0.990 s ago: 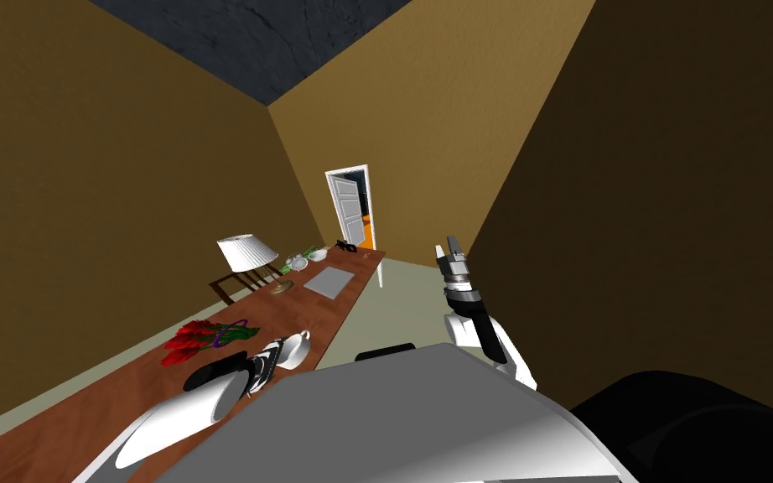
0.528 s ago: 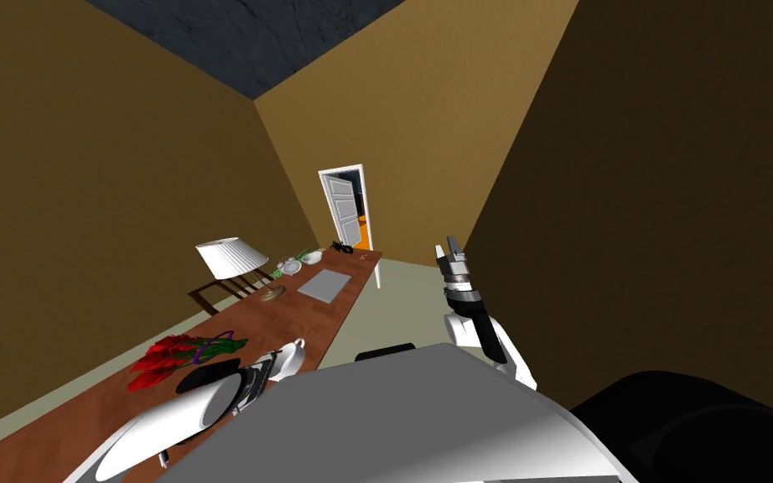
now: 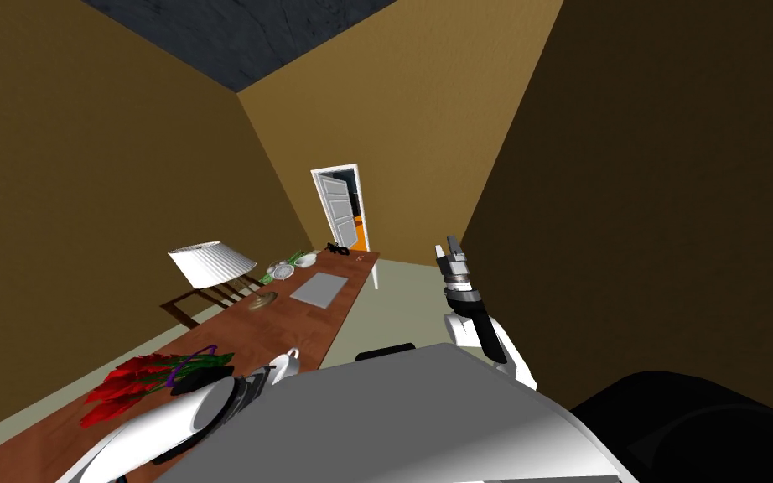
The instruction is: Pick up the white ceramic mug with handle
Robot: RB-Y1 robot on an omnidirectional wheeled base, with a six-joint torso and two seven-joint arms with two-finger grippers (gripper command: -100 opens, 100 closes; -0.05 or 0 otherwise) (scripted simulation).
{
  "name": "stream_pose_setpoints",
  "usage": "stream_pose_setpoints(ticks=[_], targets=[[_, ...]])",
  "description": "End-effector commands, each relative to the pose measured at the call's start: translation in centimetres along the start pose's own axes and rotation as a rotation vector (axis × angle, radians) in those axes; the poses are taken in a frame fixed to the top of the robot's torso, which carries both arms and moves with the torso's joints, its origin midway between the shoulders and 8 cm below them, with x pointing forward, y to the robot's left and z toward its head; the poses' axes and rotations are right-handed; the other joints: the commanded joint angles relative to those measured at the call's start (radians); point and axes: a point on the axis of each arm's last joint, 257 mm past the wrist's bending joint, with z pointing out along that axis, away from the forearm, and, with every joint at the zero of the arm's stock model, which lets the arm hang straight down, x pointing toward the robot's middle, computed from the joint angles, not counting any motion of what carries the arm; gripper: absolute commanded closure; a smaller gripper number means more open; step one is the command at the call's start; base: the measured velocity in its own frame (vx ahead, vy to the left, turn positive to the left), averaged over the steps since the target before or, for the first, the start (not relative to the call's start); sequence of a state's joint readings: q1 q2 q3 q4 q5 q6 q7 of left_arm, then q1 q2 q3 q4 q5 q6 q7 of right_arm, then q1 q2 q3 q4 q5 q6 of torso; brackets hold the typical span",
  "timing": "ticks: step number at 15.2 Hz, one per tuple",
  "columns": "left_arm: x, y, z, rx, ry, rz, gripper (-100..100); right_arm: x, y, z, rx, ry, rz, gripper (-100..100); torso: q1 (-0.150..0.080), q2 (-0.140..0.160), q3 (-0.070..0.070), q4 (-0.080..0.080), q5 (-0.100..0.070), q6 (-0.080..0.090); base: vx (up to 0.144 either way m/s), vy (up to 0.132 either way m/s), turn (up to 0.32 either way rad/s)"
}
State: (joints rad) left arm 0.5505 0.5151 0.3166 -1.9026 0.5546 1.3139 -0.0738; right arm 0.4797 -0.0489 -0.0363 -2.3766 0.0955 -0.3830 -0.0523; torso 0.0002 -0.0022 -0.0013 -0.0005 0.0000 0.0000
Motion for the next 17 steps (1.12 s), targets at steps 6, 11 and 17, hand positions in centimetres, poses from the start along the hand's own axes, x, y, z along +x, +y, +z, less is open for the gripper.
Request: stream_pose_setpoints(ticks=[6, 11, 17], targets=[[0.0, 3.4, -0.2, -0.126, 0.031, -0.03, -100, 0.0, 0.0, 0.0, 0.0, 0.0, 0.0, 0, 0.0, 0.0, 0.0, 0.0, 0.0, 0.0, 0.024, 0.015, -0.081], [0.1, 4.3, -0.4, -0.159, 0.04, -0.039, -100, 0.0, 0.0, 0.0, 0.0, 0.0, 0.0, 0, 0.0, 0.0, 0.0, 0.0, 0.0, 0.0, 0.022, 0.013, -0.066], [0.4, 4.8, 1.4, -0.164, 0.042, -0.049, -100, 0.0, 0.0, 0.0, 0.0, 0.0, 0.0, 0, 0.0, 0.003, 0.002, 0.001, 0.0, 0.0, -0.016, 0.008, -0.026]])
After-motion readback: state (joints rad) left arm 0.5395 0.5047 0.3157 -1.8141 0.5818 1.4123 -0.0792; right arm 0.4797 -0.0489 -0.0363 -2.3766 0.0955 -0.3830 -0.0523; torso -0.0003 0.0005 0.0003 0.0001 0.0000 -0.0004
